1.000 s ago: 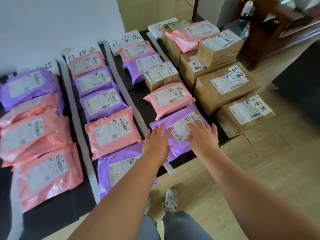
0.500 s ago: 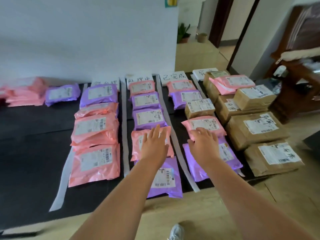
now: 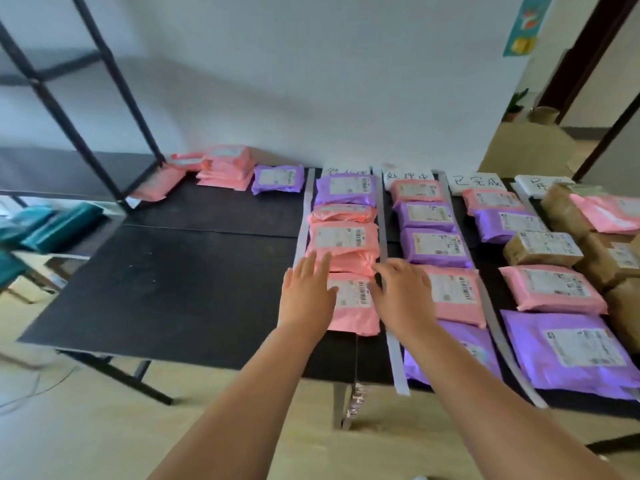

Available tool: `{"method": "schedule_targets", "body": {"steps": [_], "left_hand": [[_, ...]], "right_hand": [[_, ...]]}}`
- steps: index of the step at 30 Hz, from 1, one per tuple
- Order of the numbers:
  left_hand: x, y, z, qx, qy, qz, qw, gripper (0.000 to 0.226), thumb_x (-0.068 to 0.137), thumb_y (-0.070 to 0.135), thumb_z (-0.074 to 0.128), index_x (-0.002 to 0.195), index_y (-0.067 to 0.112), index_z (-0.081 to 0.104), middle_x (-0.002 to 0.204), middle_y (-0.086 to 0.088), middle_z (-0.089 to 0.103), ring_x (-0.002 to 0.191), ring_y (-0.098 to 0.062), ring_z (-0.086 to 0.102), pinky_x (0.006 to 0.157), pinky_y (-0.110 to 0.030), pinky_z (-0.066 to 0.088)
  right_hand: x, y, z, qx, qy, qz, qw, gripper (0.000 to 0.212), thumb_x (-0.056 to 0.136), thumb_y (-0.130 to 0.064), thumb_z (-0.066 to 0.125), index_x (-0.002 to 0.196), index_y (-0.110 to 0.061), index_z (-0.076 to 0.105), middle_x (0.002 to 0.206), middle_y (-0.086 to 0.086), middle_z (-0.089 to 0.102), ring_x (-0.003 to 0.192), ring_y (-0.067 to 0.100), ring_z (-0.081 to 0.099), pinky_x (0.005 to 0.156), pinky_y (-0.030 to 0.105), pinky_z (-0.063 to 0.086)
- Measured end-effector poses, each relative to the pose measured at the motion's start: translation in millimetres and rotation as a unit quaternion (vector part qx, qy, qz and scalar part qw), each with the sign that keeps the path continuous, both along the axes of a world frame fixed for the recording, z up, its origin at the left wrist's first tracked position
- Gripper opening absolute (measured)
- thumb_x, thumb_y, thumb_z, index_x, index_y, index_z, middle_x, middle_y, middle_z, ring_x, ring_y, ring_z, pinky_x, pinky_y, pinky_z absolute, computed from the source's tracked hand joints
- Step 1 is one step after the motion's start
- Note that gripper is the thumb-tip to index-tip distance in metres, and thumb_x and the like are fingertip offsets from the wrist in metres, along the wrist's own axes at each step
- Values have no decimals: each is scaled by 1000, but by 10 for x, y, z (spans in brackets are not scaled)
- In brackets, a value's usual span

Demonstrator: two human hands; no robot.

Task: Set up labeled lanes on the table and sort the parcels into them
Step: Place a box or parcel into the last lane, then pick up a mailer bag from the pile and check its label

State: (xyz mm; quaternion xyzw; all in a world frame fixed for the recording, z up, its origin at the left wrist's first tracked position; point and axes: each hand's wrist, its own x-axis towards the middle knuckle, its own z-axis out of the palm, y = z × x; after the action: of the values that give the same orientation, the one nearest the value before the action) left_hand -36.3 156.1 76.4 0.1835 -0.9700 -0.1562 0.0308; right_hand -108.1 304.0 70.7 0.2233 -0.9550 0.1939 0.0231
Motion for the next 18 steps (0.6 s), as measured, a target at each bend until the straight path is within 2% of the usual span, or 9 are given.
{"method": "schedule_targets", "body": {"steps": [10, 18], "left_hand": [[1388, -1609, 74, 15, 14, 103, 994, 62, 104, 33, 44, 157, 23, 13, 164, -4, 17, 151, -23, 16, 122, -39, 15], [1499, -2456, 109, 32, 29, 147, 988, 61, 104, 34, 43, 157, 25, 13, 164, -1, 17, 151, -22, 15, 122, -38, 15]], "right_hand": [[1109, -1709, -14, -46, -25, 88, 995, 35, 95, -30, 64, 128, -21, 63, 131, 0, 60, 122, 21, 55, 107, 38, 38], [1047, -2715, 50, -47, -16, 132, 990, 37, 94, -28, 65, 130, -21, 62, 134, 1, 59, 126, 20, 53, 110, 38, 38]]}}
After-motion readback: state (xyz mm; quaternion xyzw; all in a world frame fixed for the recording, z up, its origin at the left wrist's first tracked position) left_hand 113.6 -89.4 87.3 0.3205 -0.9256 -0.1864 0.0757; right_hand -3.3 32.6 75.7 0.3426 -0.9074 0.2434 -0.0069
